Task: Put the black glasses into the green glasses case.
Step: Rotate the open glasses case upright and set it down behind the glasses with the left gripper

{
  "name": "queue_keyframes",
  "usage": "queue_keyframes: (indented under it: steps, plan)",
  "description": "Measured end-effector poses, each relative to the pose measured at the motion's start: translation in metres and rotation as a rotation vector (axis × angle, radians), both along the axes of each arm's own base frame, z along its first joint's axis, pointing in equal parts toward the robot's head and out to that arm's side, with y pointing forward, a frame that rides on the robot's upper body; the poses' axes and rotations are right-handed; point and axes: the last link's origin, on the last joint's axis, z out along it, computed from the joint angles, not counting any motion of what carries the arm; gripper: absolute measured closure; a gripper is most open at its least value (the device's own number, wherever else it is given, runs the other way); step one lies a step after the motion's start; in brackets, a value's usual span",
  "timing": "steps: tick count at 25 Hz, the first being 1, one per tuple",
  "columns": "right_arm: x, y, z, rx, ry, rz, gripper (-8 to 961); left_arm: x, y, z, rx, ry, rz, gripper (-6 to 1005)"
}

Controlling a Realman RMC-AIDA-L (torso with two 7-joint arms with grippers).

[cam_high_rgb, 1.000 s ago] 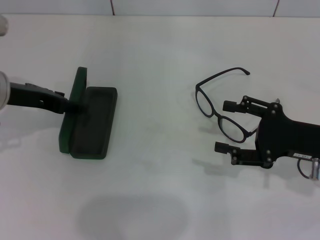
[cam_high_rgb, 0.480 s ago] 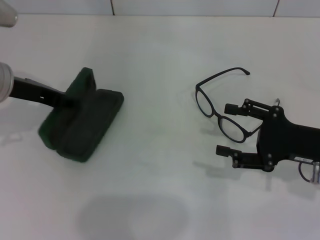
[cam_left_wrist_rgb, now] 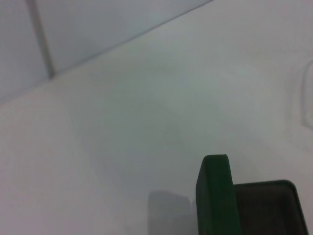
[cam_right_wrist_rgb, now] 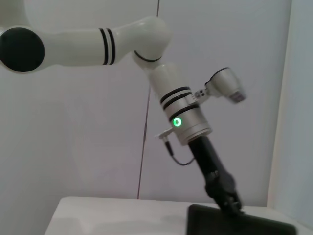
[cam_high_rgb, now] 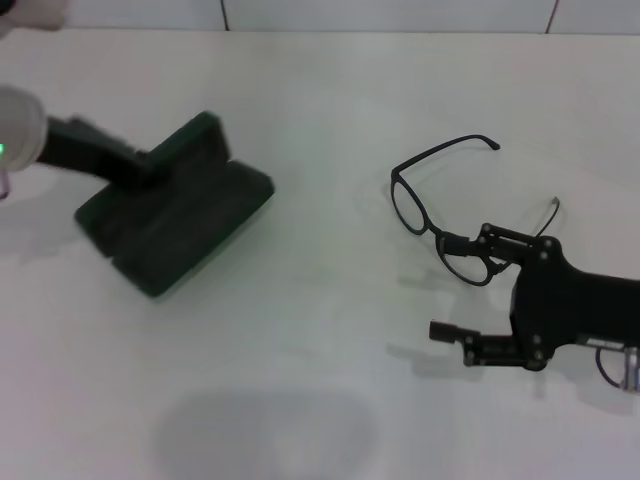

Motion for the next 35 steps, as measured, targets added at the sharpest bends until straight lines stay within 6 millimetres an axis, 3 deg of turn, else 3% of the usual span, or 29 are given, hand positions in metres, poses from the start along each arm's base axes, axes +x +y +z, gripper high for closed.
queue_keyframes:
  steps: [4, 9, 13, 17, 21, 35]
  plan:
    - [-0.003, -0.004, -0.006, -0.02, -0.009, 0.023, 194, 0.026, 0.021, -0.014, -0.021, 0.062, -0.169, 791]
    - [-0.006, -0.009, -0.014, -0.042, -0.007, 0.035, 197, 0.066, 0.061, -0.048, 0.015, 0.165, -0.412, 789]
    - [-0.006, -0.013, -0.017, -0.047, 0.003, 0.025, 199, 0.091, 0.075, -0.08, -0.025, 0.221, -0.531, 788]
    - [-0.002, -0.018, -0.018, -0.046, 0.009, 0.002, 202, 0.11, 0.073, -0.109, -0.13, 0.284, -0.618, 787]
    - [0.001, -0.021, -0.019, -0.046, 0.01, -0.009, 204, 0.121, 0.067, -0.121, -0.181, 0.316, -0.673, 785]
    - [0.005, -0.025, -0.019, -0.043, 0.011, -0.028, 213, 0.126, 0.045, -0.127, -0.353, 0.355, -0.688, 780]
